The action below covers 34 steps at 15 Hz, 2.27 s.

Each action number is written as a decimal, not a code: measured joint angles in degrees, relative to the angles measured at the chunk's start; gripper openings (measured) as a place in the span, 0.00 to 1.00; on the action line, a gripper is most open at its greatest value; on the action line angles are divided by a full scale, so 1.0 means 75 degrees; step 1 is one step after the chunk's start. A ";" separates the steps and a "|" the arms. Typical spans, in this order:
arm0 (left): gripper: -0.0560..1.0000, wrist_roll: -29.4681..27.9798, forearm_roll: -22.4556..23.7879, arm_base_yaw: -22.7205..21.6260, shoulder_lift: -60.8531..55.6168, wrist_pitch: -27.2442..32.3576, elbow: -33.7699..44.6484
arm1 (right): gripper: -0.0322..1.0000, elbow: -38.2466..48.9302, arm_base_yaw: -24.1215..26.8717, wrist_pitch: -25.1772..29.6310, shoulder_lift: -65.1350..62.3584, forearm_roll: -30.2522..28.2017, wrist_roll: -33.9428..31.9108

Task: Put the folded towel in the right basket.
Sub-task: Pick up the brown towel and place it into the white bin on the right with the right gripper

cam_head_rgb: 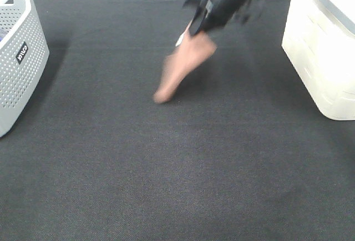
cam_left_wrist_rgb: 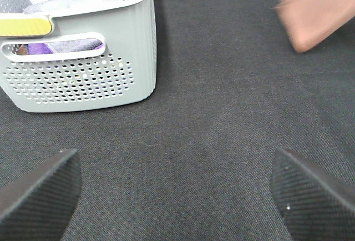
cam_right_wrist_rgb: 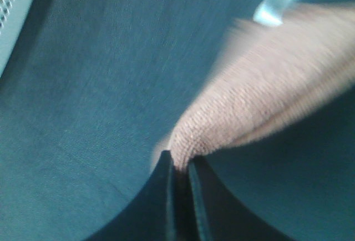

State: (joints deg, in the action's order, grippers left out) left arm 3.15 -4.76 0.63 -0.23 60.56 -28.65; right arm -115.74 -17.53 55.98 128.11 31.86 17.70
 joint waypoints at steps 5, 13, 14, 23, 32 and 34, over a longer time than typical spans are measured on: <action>0.88 0.0000 0.0000 0.0000 0.0000 0.0000 0.0000 | 0.03 0.0000 0.0252 0.0497 -0.1818 -0.1520 -0.0802; 0.88 0.0000 0.0000 0.0000 0.0000 0.0000 0.0000 | 0.03 0.0000 0.2636 0.0833 -0.3186 -0.1711 -0.0894; 0.88 0.0000 0.0000 0.0000 0.0000 0.0000 0.0000 | 0.03 0.0000 0.3033 0.0863 -0.3247 -0.1711 -0.0901; 0.88 0.0000 0.0000 0.0000 0.0000 0.0000 0.0000 | 0.03 0.0015 0.4507 0.0397 -0.2162 -0.2422 -0.1261; 0.88 0.0000 0.0000 0.0000 0.0000 0.0000 0.0000 | 0.62 0.0015 0.4507 0.0275 -0.1543 -0.2384 -0.2299; 0.88 0.0000 0.0000 0.0000 0.0000 0.0000 0.0000 | 0.66 0.0015 0.4507 0.0504 -0.1642 -0.1895 -0.2361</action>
State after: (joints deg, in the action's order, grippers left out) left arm 3.15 -4.76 0.63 -0.23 60.56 -28.65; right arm -115.62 16.27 59.76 115.79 17.65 0.00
